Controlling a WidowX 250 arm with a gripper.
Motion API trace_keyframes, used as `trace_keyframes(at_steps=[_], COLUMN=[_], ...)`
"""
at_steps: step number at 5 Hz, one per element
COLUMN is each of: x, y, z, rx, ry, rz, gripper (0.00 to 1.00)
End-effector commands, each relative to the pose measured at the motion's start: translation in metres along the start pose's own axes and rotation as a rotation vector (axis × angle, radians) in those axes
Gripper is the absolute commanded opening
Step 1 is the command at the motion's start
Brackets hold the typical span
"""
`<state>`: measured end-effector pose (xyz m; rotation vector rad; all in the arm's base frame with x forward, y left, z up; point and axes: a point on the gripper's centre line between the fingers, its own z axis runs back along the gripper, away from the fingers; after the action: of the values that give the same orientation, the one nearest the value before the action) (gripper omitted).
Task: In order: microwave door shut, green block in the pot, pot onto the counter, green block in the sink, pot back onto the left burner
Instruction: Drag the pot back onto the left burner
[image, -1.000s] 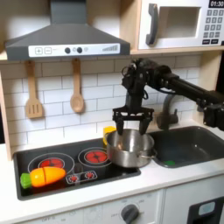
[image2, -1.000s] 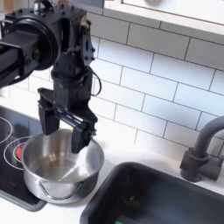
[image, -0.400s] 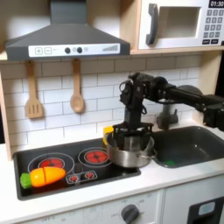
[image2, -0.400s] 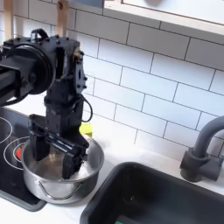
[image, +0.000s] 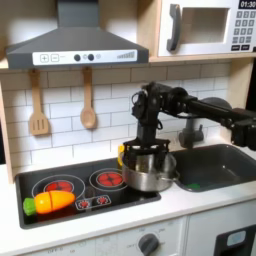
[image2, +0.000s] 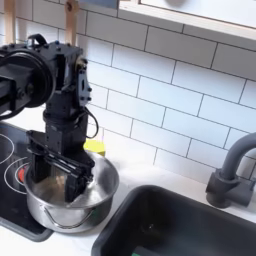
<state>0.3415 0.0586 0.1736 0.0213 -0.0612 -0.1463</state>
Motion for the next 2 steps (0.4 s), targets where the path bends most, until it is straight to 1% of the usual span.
trace_keyframes(at_steps=[1, 2], x=[0.007, 0.005], y=[0.022, 0.033], z=[0.0, -0.001], rx=[0.013, 0.02], ry=[-0.001, -0.002], rz=[0.023, 0.042], gripper=[1.0, 1.0])
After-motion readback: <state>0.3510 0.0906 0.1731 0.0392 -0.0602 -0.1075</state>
